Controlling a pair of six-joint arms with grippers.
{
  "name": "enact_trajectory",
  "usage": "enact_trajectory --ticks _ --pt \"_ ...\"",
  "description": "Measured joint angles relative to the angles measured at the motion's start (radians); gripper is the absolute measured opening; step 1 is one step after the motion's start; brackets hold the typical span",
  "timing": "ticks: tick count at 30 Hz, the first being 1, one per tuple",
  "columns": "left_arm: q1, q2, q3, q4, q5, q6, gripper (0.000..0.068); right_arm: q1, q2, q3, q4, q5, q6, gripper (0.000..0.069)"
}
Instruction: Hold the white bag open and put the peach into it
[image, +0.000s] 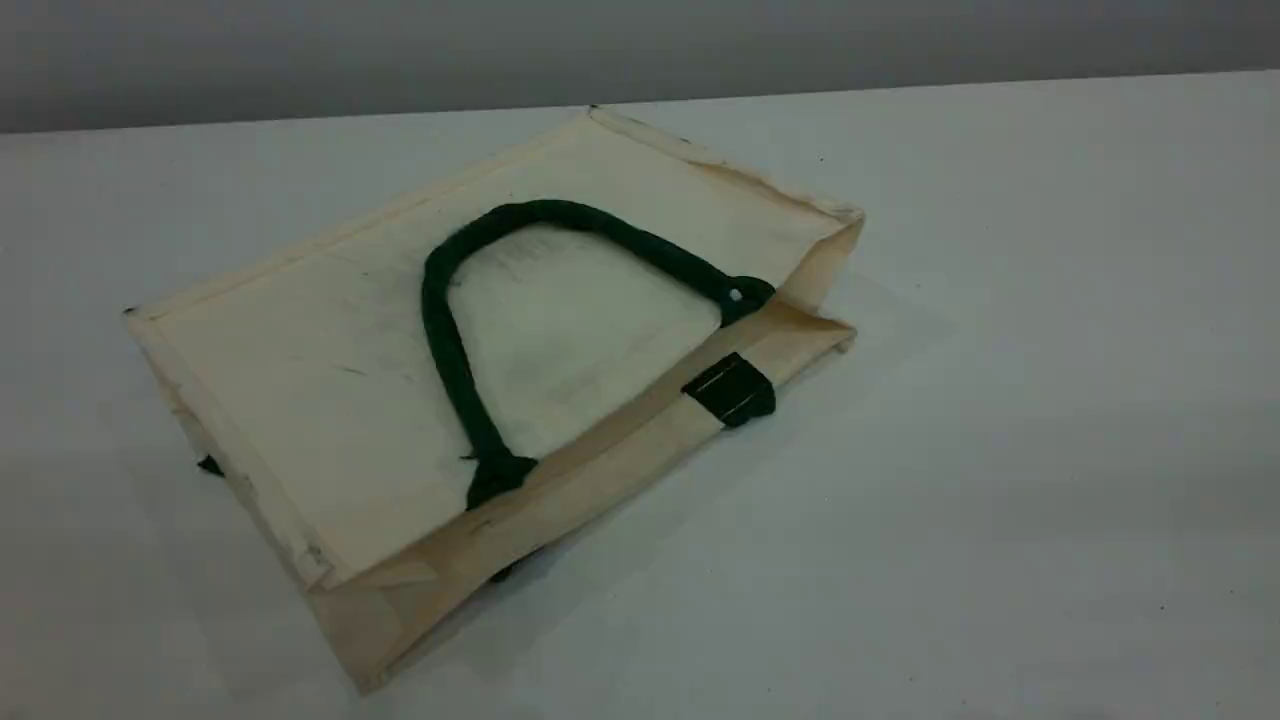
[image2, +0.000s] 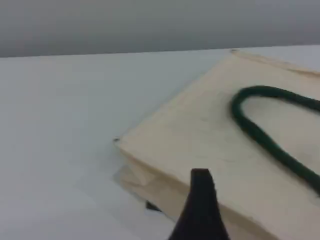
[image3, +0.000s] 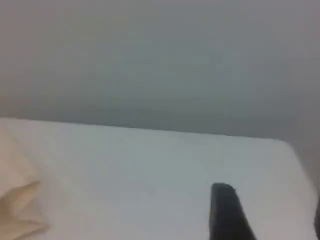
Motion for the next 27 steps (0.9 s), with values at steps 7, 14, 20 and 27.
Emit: enact_trajectory --ticks 7,14,20,27 --pt "0.003 -0.003 0.0 0.0 0.001 0.0 0.0519 -0.099 0.0 0.0 0.0 0.0 -0.001 0.0335" --pt "0.003 -0.048 0.0 0.0 0.006 0.0 0.0519 -0.099 0.0 0.0 0.0 0.0 -0.001 0.0335" --pt "0.003 -0.048 0.0 0.0 0.005 0.0 0.0519 -0.098 0.0 0.0 0.0 0.0 0.0 0.0335" --pt "0.003 -0.047 0.0 0.0 0.003 0.0 0.0519 -0.098 0.0 0.0 0.0 0.0 -0.001 0.0335"
